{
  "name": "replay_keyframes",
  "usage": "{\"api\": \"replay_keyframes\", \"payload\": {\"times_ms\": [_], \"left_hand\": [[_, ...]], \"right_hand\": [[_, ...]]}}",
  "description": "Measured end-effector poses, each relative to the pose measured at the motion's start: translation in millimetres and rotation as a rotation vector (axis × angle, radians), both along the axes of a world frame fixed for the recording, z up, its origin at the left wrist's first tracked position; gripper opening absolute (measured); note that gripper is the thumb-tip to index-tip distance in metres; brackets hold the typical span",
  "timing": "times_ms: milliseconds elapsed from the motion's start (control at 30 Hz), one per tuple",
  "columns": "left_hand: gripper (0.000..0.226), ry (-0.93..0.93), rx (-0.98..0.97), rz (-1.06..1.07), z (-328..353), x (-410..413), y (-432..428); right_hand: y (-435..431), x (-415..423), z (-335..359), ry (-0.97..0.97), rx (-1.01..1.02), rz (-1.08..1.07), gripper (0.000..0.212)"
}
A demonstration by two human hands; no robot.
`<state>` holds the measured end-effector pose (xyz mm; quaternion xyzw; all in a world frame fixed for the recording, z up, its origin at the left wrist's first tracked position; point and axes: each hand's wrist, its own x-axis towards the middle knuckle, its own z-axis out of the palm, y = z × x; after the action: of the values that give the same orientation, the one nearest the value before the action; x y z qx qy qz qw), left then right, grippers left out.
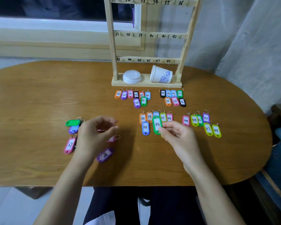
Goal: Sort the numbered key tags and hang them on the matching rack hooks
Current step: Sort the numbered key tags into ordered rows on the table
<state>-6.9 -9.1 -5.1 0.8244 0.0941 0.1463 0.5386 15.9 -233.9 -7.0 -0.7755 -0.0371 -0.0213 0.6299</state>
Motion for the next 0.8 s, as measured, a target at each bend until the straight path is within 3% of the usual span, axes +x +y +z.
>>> {"api": "replay_keyframes", "payload": {"times_ms": [300, 800], "left_hand": [[0.024, 0.047, 0.455, -0.081, -6.0, -12.6, 10.7], [0.025, 0.016, 0.431, -0.105, -13.8, 1.1, -9.4]], "right_hand": [[-3.6, -1.1, -3.5, 0.009, 0.002, -0.002, 0.019], [-28.3, 1.3, 0.1, 0.030, 0.024, -0.083, 0.018]]}}
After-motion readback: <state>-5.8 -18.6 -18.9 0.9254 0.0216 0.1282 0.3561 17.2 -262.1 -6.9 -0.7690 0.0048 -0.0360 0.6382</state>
